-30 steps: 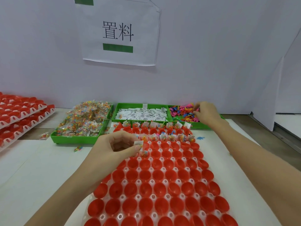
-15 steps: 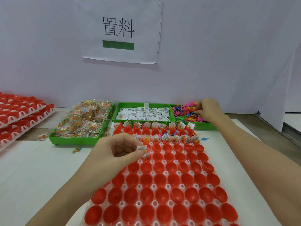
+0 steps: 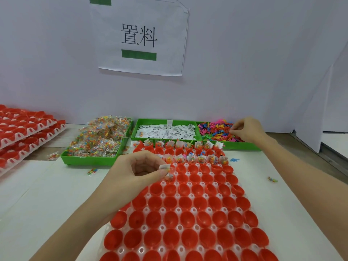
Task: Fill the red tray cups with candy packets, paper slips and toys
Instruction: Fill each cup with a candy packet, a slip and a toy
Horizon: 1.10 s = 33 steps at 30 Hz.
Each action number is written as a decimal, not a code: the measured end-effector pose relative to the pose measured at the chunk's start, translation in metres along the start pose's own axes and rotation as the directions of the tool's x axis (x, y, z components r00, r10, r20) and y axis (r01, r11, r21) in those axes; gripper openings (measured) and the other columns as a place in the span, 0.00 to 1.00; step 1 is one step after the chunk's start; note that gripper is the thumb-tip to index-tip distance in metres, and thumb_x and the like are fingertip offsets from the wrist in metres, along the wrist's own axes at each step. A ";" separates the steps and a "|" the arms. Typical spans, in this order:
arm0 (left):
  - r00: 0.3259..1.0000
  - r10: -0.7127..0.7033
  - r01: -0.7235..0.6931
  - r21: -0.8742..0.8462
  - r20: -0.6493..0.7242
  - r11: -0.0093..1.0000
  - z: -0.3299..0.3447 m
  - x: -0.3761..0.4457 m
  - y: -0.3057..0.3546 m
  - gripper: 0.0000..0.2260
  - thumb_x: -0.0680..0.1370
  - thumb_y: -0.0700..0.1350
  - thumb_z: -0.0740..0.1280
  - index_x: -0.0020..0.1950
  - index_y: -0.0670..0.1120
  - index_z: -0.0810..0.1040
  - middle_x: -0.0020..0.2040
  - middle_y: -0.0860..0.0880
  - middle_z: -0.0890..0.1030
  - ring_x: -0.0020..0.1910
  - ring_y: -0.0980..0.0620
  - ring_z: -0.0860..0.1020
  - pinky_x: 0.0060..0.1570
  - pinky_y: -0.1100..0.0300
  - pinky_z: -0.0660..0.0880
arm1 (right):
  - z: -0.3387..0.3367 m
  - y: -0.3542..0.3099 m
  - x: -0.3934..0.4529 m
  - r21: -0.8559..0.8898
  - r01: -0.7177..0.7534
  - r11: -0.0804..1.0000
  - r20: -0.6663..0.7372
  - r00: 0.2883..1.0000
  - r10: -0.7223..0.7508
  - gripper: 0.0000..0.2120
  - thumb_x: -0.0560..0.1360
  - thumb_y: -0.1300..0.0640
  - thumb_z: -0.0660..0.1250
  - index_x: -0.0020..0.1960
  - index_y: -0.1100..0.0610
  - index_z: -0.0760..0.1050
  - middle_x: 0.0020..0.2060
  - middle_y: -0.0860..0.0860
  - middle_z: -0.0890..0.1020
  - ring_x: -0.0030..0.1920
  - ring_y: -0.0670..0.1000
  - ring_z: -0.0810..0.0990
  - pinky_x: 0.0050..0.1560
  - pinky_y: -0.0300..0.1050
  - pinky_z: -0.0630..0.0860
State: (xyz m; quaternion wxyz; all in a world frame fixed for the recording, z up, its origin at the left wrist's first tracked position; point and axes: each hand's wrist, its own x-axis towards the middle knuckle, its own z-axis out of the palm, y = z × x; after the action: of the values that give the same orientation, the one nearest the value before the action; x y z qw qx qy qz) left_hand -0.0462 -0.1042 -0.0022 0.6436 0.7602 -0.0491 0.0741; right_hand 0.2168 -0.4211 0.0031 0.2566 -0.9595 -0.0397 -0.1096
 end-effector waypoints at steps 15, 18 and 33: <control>0.999 -0.008 0.008 -0.016 -0.035 1.000 -0.001 0.001 -0.003 0.05 0.71 0.43 0.79 0.45 0.47 0.87 0.43 0.44 0.87 0.43 0.48 0.86 0.48 0.63 0.81 | -0.009 -0.016 -0.062 0.552 0.028 0.833 -0.063 0.998 0.009 0.11 0.74 0.59 0.77 0.55 0.58 0.83 0.42 0.51 0.88 0.47 0.50 0.86 0.53 0.45 0.80; 0.998 -0.008 0.005 -0.051 -0.054 0.999 -0.001 0.001 -0.002 0.07 0.69 0.47 0.80 0.46 0.49 0.87 0.44 0.44 0.88 0.45 0.45 0.87 0.49 0.62 0.82 | -0.016 -0.041 -0.095 0.633 0.096 0.768 -0.037 0.995 -0.093 0.10 0.73 0.59 0.77 0.55 0.56 0.85 0.44 0.50 0.88 0.48 0.47 0.87 0.52 0.38 0.82; 0.978 0.154 -0.155 0.009 -0.138 0.988 -0.018 0.003 0.008 0.07 0.70 0.42 0.80 0.47 0.48 0.89 0.46 0.48 0.89 0.48 0.49 0.87 0.52 0.61 0.82 | -0.003 -0.145 -0.188 0.580 0.422 0.697 -0.066 0.877 -0.476 0.06 0.74 0.62 0.76 0.50 0.53 0.85 0.42 0.44 0.87 0.43 0.43 0.86 0.49 0.37 0.82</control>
State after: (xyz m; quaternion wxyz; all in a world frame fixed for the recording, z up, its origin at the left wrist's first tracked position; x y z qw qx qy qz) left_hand -0.0453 -0.0880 0.0091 0.6386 0.7464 -0.0634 0.1763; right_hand 0.0143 -0.3010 0.0326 0.4986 -0.8000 -0.3156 -0.1087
